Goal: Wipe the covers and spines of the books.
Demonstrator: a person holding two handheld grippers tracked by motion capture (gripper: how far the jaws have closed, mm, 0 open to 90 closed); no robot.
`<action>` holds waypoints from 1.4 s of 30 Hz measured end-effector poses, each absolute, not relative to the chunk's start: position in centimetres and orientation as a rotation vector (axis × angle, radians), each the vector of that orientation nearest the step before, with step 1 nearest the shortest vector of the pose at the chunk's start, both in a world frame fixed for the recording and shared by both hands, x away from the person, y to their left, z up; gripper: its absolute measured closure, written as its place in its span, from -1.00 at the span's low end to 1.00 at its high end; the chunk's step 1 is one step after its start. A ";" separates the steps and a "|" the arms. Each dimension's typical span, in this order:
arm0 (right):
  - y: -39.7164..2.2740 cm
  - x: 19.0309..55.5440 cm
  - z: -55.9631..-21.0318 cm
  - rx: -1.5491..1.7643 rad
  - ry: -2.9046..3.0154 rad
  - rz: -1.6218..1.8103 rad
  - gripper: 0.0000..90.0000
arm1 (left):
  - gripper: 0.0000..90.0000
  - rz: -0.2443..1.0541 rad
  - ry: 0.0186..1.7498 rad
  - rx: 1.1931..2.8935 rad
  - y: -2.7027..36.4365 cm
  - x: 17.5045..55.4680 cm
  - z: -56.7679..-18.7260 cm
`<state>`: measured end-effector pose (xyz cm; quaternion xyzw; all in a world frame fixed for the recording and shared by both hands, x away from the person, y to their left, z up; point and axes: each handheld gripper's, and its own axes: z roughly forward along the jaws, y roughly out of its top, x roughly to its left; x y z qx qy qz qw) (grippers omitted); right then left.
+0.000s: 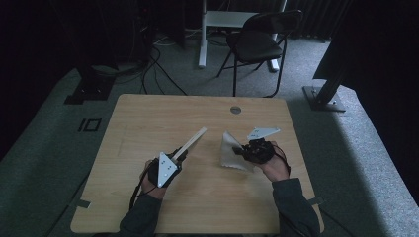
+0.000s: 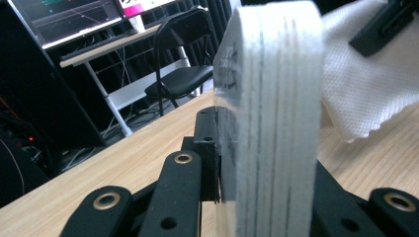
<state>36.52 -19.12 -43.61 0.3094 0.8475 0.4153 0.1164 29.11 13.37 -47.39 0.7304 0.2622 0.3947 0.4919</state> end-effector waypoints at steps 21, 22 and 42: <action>-21.8 36.5 -47.5 1.098 2.388 1.161 0.81 | 0.74 0.897 0.670 1.737 13.5 29.9 -47.3; -21.8 36.5 -47.7 1.107 2.383 1.146 0.81 | 0.74 0.896 0.669 1.738 13.4 29.9 -47.4; -22.5 36.3 -51.5 1.231 2.395 1.127 0.76 | 0.74 0.859 0.704 1.696 13.4 30.7 -47.5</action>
